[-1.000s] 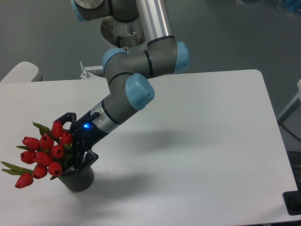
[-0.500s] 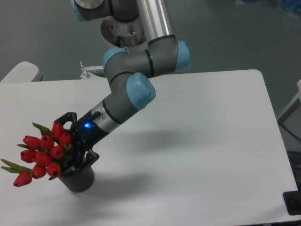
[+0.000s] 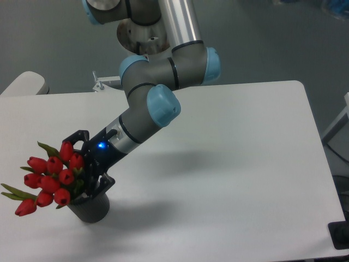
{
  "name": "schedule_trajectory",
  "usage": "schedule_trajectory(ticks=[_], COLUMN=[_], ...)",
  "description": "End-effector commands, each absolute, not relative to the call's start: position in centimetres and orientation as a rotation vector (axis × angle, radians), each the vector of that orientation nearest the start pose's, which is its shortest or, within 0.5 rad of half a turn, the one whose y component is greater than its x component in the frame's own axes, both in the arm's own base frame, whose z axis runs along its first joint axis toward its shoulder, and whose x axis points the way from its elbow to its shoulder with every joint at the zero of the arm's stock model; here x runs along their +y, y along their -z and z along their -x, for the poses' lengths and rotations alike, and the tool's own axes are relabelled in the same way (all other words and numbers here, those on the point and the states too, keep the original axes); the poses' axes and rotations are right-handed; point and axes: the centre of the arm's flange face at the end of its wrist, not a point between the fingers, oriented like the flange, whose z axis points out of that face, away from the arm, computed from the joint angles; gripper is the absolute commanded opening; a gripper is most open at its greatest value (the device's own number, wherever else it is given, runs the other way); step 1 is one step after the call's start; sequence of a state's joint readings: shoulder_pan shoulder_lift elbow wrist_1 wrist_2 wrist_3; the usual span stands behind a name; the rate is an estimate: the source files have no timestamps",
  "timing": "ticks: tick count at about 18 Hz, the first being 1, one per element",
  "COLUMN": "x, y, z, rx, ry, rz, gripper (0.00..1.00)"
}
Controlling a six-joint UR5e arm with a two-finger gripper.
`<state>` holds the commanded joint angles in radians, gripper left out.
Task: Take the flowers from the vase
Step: 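Close the gripper on the tulip stems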
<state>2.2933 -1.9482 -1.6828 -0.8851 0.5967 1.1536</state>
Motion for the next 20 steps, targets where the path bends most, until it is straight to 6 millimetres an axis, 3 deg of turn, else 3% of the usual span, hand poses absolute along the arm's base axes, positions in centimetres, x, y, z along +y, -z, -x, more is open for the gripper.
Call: schedule_trajectory(ticks=[20], x=[59.79], y=[-34.02], z=[24.74], rx=[0.568], ry=[0.515], rz=[2.113], gripper=[1.00])
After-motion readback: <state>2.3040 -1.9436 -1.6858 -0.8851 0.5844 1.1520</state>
